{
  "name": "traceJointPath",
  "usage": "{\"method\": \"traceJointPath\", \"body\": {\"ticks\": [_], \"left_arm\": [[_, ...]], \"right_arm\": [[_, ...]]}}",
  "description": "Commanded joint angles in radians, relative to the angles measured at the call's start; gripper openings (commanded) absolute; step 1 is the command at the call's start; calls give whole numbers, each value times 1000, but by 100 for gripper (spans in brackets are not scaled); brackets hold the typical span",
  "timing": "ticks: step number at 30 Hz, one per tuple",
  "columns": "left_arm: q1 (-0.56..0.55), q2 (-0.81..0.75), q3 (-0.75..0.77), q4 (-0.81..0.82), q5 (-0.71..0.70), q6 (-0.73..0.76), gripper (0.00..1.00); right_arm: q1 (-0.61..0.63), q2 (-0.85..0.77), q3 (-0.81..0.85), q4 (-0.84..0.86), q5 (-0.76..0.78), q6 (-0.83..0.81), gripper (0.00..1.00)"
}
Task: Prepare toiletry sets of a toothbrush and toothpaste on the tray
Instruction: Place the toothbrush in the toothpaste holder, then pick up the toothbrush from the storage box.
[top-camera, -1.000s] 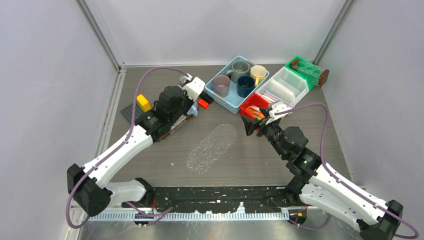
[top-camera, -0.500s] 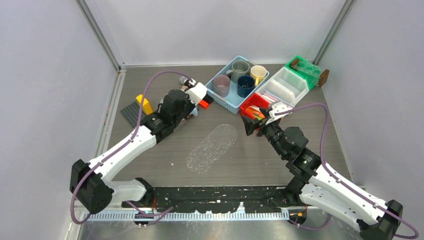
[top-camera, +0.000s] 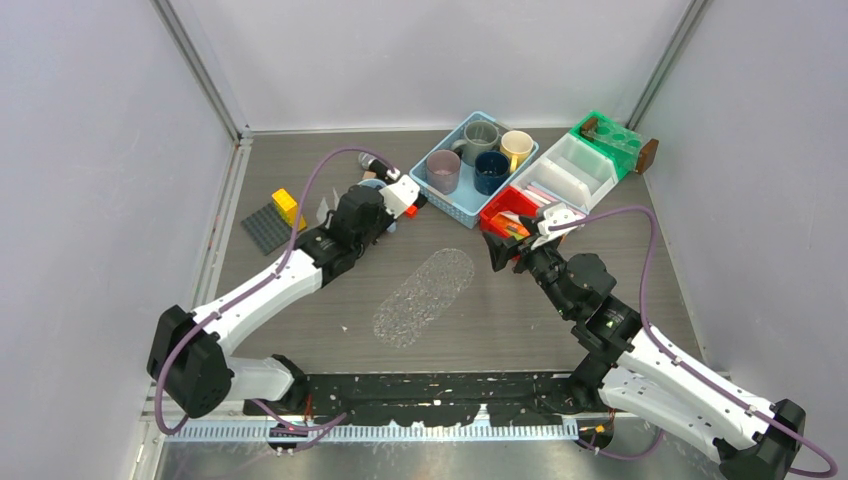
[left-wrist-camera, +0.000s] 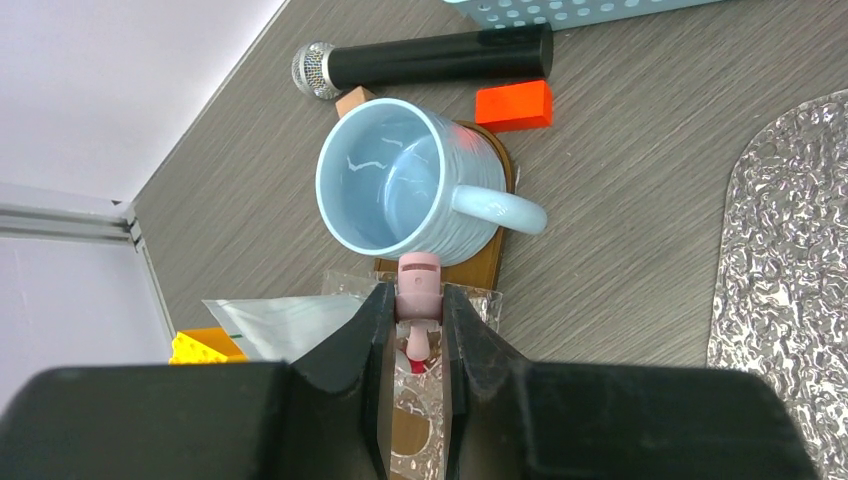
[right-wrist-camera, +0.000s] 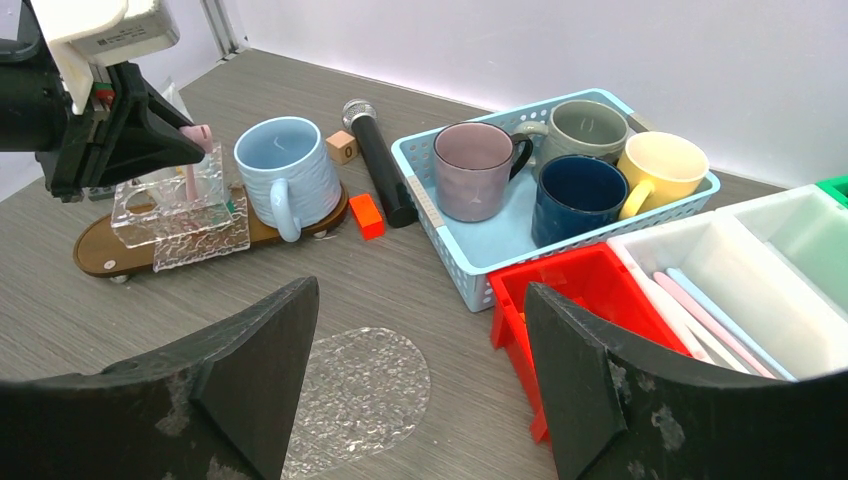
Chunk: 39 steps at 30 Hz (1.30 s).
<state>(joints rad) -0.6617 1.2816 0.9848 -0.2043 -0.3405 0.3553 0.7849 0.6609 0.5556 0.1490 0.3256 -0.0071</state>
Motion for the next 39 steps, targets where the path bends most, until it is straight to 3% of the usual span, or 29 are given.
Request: {"method": "traceJointPath", "body": {"ticks": [1,14,24,39], "left_arm": [[-2,-3,-14,99,-26,27,6],[-1,-23,-56,156,-25,45,12],[0,-22,-64,140,-43,66,22],[0,-76,-31,100,-4,40,49]], "right_arm": [[7,-9,-2,47,16,-15,82],[7,-21,-3,43,13,-14,82],[6,-23,-2,41,10,-15,82],[7,-16,33,-4,20,-6,82]]}}
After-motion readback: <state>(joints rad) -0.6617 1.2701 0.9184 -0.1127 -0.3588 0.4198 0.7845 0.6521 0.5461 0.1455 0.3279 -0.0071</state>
